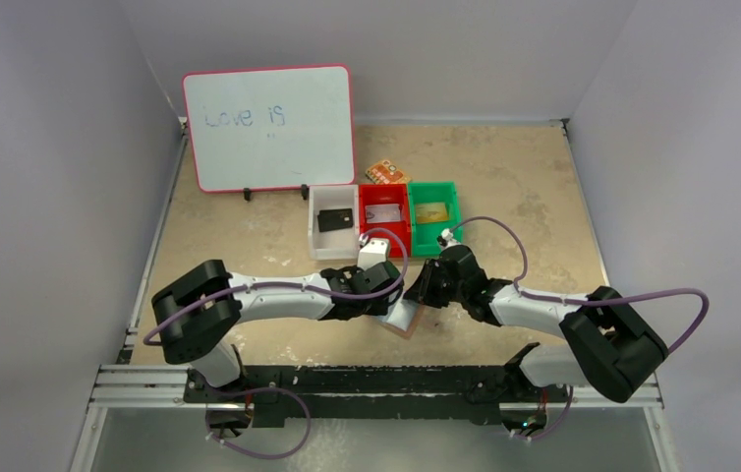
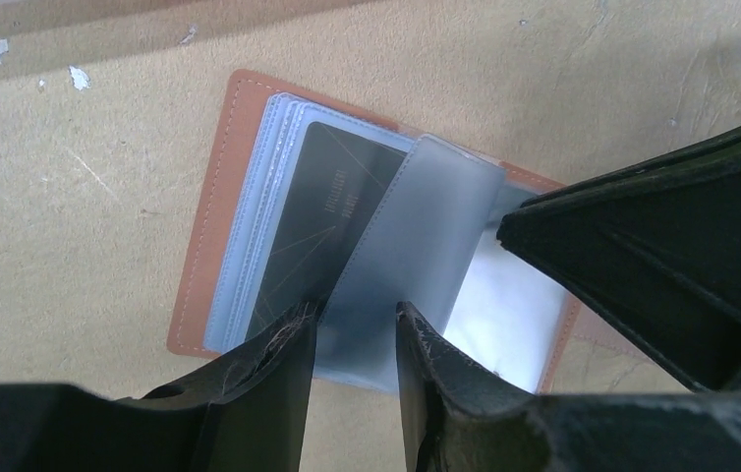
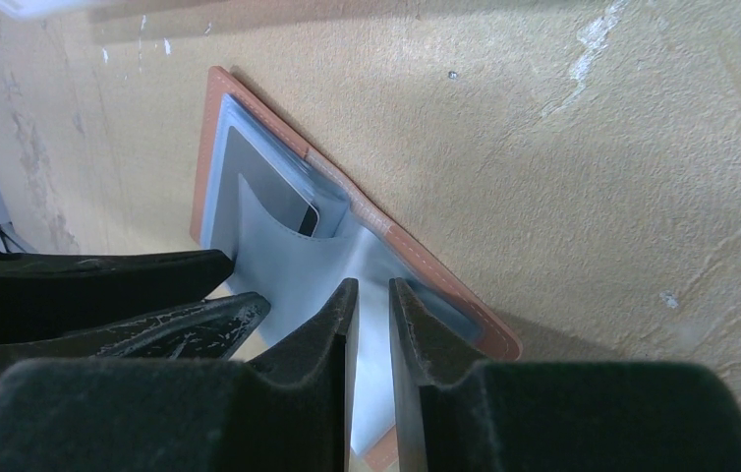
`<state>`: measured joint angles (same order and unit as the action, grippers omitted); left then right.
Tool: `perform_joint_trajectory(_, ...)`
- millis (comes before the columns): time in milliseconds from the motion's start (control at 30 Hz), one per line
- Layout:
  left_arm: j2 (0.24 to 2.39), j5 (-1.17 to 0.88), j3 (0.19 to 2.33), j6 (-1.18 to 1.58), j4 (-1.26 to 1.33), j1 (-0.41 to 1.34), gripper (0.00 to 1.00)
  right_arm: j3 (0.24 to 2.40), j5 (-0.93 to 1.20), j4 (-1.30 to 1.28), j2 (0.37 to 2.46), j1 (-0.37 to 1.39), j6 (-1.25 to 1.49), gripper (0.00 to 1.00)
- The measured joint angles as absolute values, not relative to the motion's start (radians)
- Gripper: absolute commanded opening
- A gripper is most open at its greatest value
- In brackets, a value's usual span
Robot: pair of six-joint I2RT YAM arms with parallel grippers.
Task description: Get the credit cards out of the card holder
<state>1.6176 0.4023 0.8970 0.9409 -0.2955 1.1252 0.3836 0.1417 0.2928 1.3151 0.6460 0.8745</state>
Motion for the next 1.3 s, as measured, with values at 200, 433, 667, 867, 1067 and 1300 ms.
perform_joint_trajectory(200, 1.624, 0.402, 0.897, 0.941, -0.294, 1.125, 0.35, 0.384, 0.142, 0.293, 1.315, 0.646, 0.875, 0.22)
perform_joint_trajectory(433, 1.636, 0.408, 0.899, 0.941, -0.284, 1.125, 0.36, 0.384, 0.142, 0.293, 1.315, 0.646, 0.875, 0.22)
perform_joint_trajectory(667, 1.686, 0.443, 0.949, 0.915, -0.272, 1.126, 0.36, 0.384, 0.143, 0.293, 1.315, 0.646, 0.875, 0.22)
perform_joint_trajectory(867, 1.715, 0.434, 0.964, 0.896, -0.220, 1.126, 0.36, 0.384, 0.143, 0.293, 1.315, 0.646, 0.875, 0.22)
perform_joint_trajectory(1067, 1.712, 0.365, 0.921, 0.896, -0.104, 1.122, 0.36, 0.384, 0.143, 0.294, 1.315, 0.646, 0.875, 0.25)
perform_joint_trajectory(1300, 1.712, 0.350, 0.908, 0.899, -0.077, 1.119, 0.35, 0.384, 0.140, 0.250, 1.276, 0.646, 0.875, 0.41)
